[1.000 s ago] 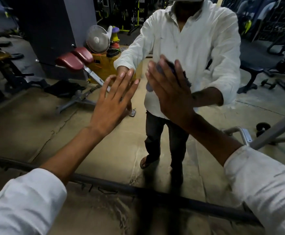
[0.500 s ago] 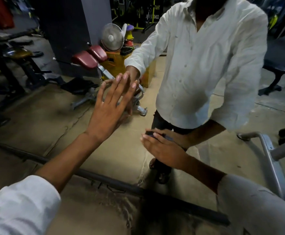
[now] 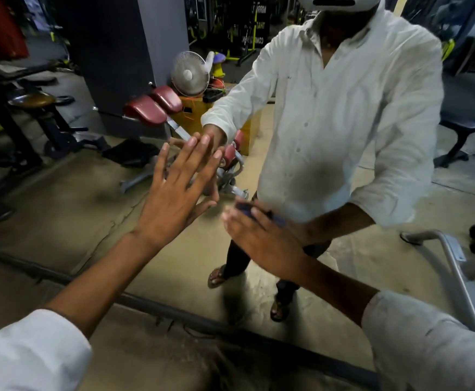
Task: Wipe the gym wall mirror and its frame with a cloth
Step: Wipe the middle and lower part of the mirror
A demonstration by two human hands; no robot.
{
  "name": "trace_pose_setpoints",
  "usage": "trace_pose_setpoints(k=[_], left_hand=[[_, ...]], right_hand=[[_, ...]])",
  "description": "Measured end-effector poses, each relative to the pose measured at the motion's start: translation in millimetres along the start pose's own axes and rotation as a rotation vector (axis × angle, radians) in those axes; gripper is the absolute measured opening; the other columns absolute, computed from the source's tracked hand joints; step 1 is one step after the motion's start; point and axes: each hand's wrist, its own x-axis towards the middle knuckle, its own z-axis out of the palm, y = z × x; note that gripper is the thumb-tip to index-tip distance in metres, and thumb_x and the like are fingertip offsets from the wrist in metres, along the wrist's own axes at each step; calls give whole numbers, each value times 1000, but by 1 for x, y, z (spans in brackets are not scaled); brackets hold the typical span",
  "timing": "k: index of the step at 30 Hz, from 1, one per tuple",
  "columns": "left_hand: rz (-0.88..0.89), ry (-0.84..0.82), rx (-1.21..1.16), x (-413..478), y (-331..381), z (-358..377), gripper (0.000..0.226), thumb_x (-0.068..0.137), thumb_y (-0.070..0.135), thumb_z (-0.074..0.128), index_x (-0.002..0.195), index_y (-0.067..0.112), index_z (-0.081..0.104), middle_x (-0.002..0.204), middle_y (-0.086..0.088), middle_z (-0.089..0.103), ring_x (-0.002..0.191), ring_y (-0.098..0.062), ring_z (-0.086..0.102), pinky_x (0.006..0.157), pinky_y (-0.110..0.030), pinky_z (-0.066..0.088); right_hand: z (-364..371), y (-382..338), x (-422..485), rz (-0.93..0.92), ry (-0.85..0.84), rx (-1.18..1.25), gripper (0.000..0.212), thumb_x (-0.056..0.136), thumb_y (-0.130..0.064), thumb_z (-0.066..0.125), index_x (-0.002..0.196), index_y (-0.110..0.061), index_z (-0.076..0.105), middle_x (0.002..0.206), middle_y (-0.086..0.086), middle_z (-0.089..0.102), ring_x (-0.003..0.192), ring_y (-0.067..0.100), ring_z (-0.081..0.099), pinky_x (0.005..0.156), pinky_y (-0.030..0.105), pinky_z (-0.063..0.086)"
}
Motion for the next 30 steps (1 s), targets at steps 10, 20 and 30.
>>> trace_pose_setpoints(k=[10, 20, 30], left_hand=[[109, 24, 0, -17, -104, 10, 93, 100, 46, 70, 171, 15, 18, 177, -18, 7, 164, -37, 8, 128, -68, 15], [208, 8, -12, -32, -116, 27, 94, 102, 41, 68, 172, 16, 10, 178, -11, -13, 165, -33, -6, 132, -59, 3], [207, -24, -33, -32, -114, 28, 100, 100, 44, 69, 172, 19, 4, 178, -14, -6, 165, -33, -10, 129, -65, 17]], right_hand=[[-18, 73, 108, 343, 201, 82, 44, 111, -14, 41, 153, -16, 54, 162, 3, 47, 158, 22, 20, 132, 47, -2], [15, -66, 42, -195, -230, 82, 58, 108, -21, 43, 164, -10, 31, 171, 9, 29, 159, 26, 25, 130, 49, -3], [-10, 14, 73, 291, -44, 132, 66, 110, -21, 44, 168, -14, 13, 176, 8, 3, 163, 27, -4, 130, 49, -7]])
